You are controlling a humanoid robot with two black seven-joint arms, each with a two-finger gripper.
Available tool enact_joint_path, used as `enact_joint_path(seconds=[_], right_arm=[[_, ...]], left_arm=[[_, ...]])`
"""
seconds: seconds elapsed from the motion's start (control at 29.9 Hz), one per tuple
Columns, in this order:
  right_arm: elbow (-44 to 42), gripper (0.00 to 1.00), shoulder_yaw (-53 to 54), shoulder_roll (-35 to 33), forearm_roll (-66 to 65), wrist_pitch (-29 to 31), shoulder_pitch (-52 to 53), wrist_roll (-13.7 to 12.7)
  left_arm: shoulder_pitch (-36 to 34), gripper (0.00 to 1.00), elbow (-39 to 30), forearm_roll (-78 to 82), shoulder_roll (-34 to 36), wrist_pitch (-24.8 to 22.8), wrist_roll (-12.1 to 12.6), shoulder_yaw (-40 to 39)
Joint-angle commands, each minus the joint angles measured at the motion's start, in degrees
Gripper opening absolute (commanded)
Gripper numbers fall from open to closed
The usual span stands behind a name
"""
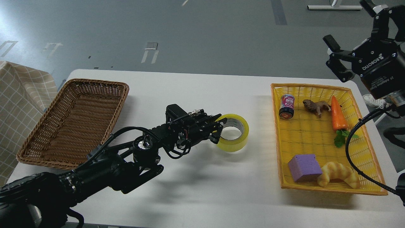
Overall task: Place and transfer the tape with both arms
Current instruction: 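Lift and carry the tape roll over the wicker basket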
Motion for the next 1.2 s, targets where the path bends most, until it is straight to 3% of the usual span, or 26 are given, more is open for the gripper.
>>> enact_joint_path(seconds=[0.0, 0.23, 0.47, 0.67, 0.94, 1.17], right_arm=[[0.00, 0.99, -0.01, 0.06, -0.09, 0.00, -0.02, 0.00], [-0.17, 0.99, -0.10, 0.06, -0.09, 0.00, 0.24, -0.09], [0.09, 0.99, -0.18, 0.15, 0.00, 0.00, -0.02, 0.00], [0.18, 0.99, -0.18, 0.33, 0.09, 0.00, 0.16, 0.09], [0.18, 0.99, -0.62, 1.82, 0.09, 0.00, 0.86, 0.00], [0.18, 0.99, -0.45, 5.60, 2.72, 0.00, 1.65, 0.70]], left_arm=[[-3.01, 0.05, -0.14, 0.00, 0.97, -0.01, -0.17, 0.01], [-8.11, 0.05, -0.31, -1.42, 7.46, 0.16, -0.25, -0.08], [-8.73, 0.05, -3.47, -5.03, 18.62, 0.52, -5.96, -0.34], [-8.47, 0.05, -3.92, -7.22, 26.72, 4.11, -6.76, -0.43], [-8.21, 0.06, -3.92, -15.13, 38.57, 6.75, -14.48, -0.61], [-5.84, 0.07, -3.57, -20.75, 44.22, 10.27, -18.67, 0.01]])
